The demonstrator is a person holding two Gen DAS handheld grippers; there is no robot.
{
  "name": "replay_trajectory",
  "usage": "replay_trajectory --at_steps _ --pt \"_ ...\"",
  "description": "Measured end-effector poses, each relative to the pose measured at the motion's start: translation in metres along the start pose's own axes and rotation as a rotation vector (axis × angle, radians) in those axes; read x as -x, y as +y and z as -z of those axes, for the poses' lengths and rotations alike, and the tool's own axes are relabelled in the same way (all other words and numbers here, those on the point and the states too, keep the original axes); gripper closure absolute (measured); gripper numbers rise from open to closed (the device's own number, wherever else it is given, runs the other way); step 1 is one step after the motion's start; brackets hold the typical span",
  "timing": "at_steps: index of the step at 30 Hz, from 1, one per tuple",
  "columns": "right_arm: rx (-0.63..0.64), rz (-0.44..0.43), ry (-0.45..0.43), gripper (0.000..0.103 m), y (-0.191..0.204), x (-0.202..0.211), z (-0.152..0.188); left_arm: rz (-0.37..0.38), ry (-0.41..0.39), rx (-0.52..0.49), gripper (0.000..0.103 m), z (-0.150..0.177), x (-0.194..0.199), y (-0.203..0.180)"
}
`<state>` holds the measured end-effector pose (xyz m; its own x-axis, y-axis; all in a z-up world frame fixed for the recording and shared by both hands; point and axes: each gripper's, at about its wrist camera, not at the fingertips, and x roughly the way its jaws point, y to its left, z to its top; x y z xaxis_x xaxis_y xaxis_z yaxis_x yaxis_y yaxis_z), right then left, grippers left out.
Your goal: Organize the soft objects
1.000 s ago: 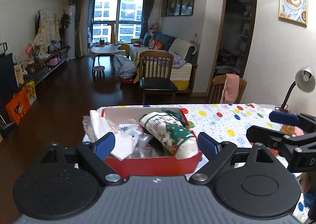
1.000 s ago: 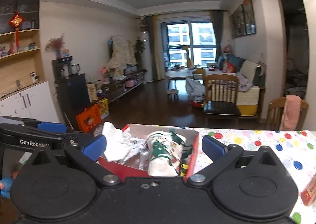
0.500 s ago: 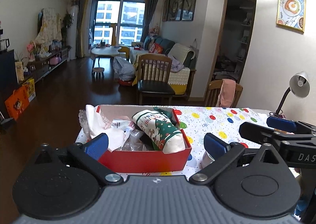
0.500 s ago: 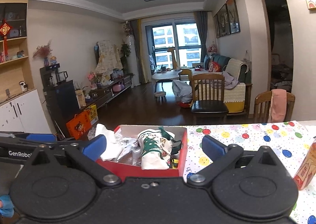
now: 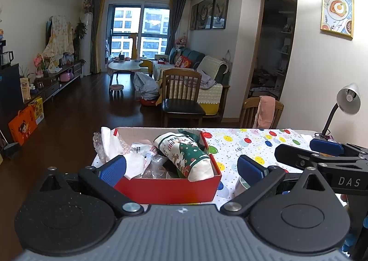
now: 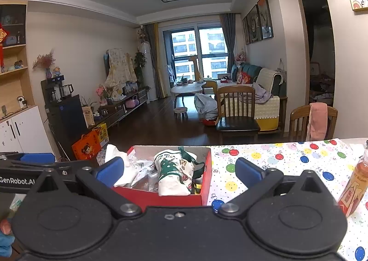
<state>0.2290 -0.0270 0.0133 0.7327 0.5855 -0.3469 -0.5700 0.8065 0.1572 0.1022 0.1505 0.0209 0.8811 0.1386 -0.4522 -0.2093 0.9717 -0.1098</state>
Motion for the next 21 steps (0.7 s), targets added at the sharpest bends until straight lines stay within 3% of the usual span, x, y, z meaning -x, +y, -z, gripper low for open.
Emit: replay_trajectory --at_steps 21 --pt "0.005 0.004 0.009 0.000 0.0026 0.0011 0.0041 -0.030 0.005 0.002 0.000 0.0043 -0.0003 -0.0038"
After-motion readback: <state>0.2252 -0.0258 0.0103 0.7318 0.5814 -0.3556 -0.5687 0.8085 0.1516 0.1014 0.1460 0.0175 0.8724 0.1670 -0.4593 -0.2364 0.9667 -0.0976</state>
